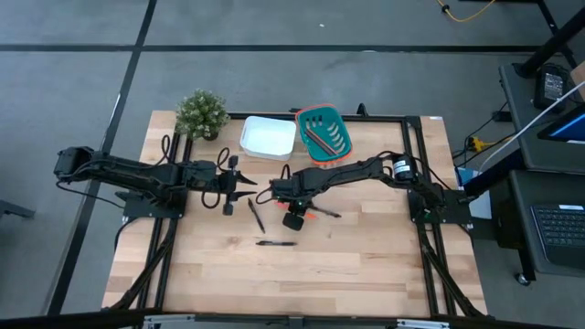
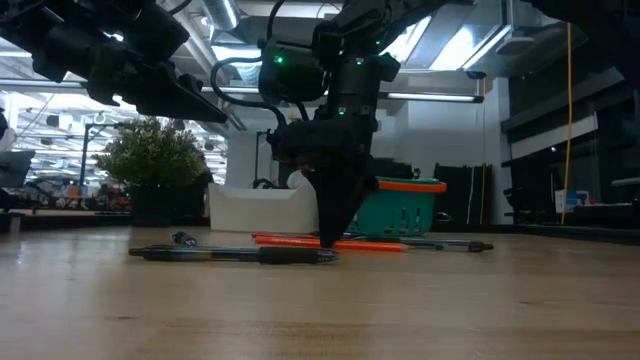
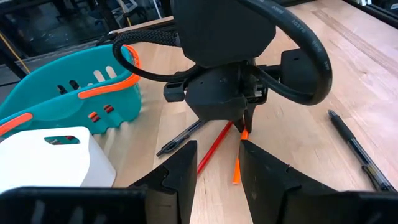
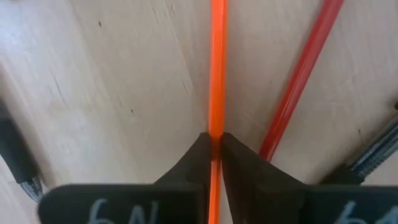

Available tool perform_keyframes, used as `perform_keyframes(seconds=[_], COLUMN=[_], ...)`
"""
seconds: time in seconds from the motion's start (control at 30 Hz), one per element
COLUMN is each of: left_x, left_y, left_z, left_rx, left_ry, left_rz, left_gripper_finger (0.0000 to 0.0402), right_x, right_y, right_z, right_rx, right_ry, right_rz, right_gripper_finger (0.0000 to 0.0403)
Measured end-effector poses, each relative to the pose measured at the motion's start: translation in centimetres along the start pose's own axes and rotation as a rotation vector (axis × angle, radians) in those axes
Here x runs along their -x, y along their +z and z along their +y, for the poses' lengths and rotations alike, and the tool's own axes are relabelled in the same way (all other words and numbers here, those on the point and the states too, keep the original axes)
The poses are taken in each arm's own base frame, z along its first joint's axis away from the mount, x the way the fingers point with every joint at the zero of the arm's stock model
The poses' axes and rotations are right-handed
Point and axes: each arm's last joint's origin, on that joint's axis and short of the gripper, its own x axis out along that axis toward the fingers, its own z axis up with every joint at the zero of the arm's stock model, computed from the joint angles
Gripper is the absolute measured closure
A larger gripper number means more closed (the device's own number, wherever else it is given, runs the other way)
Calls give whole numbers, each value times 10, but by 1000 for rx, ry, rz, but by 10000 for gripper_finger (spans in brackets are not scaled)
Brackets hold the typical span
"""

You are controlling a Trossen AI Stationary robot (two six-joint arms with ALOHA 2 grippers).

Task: Sort pens & pencils
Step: Put the orange pencil into the dark green bin

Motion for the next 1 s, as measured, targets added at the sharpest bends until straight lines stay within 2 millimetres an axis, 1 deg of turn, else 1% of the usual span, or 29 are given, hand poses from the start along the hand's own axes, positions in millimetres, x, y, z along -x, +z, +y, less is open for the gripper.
perform_keyframes(seconds=[0.6, 1.0], left_x=[0, 0], left_y=[0, -2], left_z=[0, -1], left_rx=[0, -1], left_ry=[0, -5], left_rz=[0, 21], left_gripper_finger=[289, 289], right_x=[0, 24], right_y=[0, 7], right_z=[0, 7], right_rx=[0, 48], right_ry=[6, -20], right_rz=[6, 42], right_gripper_finger=[370, 374])
